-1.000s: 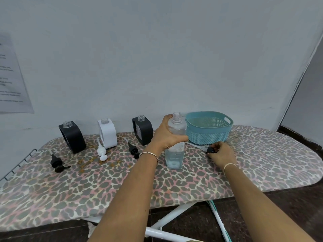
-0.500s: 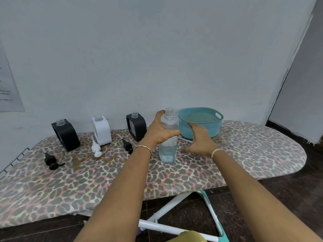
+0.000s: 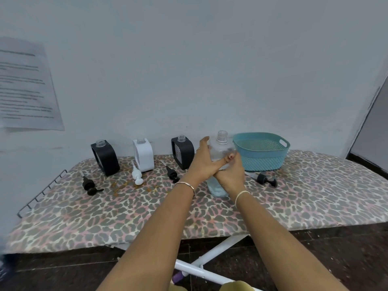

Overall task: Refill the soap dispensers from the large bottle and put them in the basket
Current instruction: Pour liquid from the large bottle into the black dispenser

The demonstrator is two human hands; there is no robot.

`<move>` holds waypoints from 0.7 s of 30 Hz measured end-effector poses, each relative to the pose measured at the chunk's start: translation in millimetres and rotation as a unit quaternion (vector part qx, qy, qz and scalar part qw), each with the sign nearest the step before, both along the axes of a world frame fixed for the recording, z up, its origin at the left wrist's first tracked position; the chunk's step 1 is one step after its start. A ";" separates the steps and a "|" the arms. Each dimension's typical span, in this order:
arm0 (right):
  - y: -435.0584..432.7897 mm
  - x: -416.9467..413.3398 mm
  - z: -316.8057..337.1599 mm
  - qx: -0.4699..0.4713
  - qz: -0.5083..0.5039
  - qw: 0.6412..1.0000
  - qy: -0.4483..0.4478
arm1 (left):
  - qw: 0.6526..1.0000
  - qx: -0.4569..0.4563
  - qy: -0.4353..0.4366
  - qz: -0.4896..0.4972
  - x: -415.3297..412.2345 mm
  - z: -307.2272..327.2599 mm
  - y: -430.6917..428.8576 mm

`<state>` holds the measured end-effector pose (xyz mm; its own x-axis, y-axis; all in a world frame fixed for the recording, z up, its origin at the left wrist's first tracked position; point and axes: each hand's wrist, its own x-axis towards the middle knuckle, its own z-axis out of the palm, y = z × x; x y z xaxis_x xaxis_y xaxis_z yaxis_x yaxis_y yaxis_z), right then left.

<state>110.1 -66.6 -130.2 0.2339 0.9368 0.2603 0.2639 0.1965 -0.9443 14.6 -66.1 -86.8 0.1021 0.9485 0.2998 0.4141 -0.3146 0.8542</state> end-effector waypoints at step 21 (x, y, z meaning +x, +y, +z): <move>40.9 -3.2 -10.2 0.036 -0.159 0.986 0.021 | 0.961 0.000 0.039 0.273 -72.1 -48.6 90.6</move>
